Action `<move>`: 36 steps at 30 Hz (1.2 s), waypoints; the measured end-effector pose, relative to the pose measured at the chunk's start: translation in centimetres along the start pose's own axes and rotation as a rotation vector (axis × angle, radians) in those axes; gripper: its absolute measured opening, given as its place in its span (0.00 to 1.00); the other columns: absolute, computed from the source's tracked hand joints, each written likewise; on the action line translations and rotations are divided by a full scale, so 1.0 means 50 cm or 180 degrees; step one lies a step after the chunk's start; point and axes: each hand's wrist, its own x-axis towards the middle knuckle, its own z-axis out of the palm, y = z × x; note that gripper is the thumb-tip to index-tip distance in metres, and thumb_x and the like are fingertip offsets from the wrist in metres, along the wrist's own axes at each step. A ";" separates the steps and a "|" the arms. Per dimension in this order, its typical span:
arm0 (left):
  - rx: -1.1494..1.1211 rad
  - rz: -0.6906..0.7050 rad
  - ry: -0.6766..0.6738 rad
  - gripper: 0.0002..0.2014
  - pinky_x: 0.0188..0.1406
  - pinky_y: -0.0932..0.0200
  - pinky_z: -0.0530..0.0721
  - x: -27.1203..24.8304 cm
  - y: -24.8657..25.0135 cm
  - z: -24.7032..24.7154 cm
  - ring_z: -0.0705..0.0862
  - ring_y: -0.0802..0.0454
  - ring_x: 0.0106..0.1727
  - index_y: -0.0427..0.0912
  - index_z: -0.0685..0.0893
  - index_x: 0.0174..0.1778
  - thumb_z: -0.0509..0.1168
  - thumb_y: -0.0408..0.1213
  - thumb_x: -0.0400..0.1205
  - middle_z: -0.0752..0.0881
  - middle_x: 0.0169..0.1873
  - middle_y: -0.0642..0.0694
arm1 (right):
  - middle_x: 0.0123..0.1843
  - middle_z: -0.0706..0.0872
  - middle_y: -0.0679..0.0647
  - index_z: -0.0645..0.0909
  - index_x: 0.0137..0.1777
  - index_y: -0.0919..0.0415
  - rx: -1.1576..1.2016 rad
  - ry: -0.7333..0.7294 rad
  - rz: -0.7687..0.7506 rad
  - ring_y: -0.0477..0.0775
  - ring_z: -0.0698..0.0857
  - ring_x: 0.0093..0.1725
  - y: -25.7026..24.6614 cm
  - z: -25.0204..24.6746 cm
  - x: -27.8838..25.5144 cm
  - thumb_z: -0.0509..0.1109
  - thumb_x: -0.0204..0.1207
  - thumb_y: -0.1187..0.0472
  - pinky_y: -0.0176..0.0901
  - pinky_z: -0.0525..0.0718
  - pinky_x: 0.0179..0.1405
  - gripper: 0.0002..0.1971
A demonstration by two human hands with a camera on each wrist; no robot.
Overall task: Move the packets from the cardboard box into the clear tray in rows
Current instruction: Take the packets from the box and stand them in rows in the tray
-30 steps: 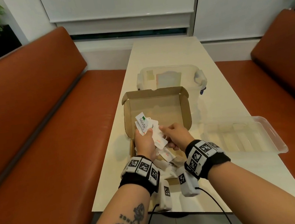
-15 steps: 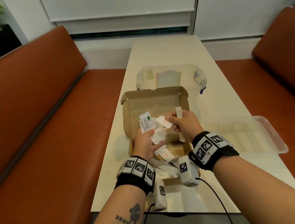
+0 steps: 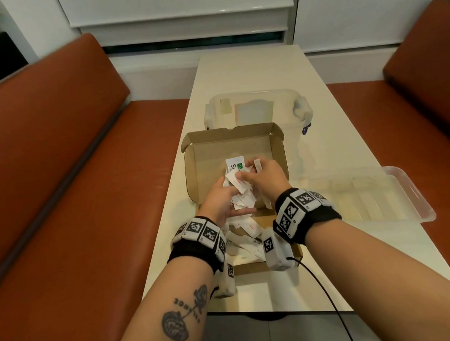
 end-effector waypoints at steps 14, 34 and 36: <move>-0.0068 -0.0056 -0.0148 0.17 0.33 0.51 0.89 0.003 -0.020 0.001 0.88 0.41 0.55 0.45 0.74 0.69 0.59 0.27 0.85 0.84 0.62 0.38 | 0.41 0.90 0.56 0.85 0.40 0.55 -0.0324 0.0303 -0.0176 0.56 0.88 0.41 0.004 -0.001 -0.003 0.78 0.68 0.61 0.51 0.88 0.42 0.04; -0.1158 0.0016 0.0389 0.21 0.42 0.38 0.88 0.041 0.025 0.003 0.87 0.36 0.48 0.36 0.81 0.64 0.54 0.49 0.87 0.88 0.50 0.33 | 0.31 0.84 0.55 0.84 0.41 0.65 0.0150 0.0065 0.0264 0.47 0.78 0.24 -0.019 -0.001 0.013 0.77 0.71 0.62 0.36 0.73 0.22 0.06; -0.0993 0.0097 0.0328 0.21 0.35 0.43 0.89 0.039 0.027 0.006 0.88 0.37 0.51 0.38 0.77 0.67 0.61 0.50 0.84 0.86 0.56 0.34 | 0.38 0.88 0.59 0.85 0.46 0.67 0.0125 0.0057 0.0181 0.52 0.85 0.33 -0.020 0.002 0.014 0.77 0.70 0.62 0.39 0.79 0.28 0.09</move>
